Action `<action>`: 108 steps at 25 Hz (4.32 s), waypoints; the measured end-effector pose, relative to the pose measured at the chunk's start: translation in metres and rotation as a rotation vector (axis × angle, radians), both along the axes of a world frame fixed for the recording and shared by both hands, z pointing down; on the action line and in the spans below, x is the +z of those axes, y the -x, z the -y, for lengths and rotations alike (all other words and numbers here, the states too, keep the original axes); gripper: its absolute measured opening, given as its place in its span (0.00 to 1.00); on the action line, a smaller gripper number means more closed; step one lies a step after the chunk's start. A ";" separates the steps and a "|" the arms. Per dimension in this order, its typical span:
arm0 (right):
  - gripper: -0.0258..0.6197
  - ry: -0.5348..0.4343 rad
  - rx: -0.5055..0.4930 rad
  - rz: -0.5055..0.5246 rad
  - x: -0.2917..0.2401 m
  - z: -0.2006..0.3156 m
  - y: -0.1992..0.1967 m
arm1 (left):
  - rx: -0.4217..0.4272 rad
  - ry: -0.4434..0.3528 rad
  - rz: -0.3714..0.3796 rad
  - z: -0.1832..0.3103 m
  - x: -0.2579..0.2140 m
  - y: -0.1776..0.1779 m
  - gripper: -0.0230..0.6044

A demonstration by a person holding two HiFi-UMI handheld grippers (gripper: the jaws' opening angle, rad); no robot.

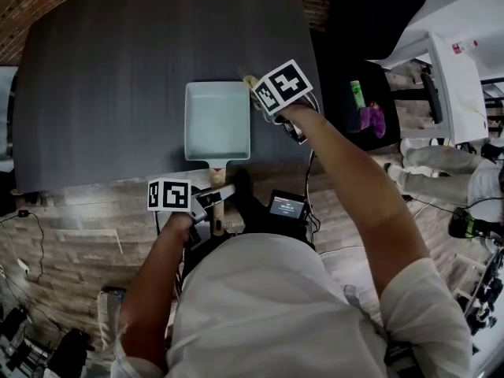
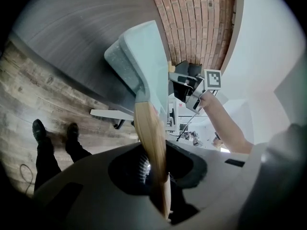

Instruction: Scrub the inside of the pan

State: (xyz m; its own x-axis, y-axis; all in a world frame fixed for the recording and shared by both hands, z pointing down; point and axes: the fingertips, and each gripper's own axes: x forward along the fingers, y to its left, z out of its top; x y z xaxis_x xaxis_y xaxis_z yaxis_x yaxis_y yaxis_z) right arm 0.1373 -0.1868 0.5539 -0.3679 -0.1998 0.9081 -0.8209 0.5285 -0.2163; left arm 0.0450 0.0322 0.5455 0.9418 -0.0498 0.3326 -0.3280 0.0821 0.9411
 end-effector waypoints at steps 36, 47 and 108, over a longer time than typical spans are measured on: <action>0.11 0.013 -0.202 0.138 0.003 -0.151 0.030 | 0.095 0.015 0.045 -0.008 0.005 -0.012 0.18; 0.11 0.024 -0.191 0.082 0.008 -0.181 0.038 | 0.099 0.018 0.057 -0.009 0.008 -0.008 0.17; 0.11 -0.161 -1.074 -0.339 -0.008 -0.166 0.201 | 0.133 -0.126 -0.124 -0.046 -0.011 -0.005 0.19</action>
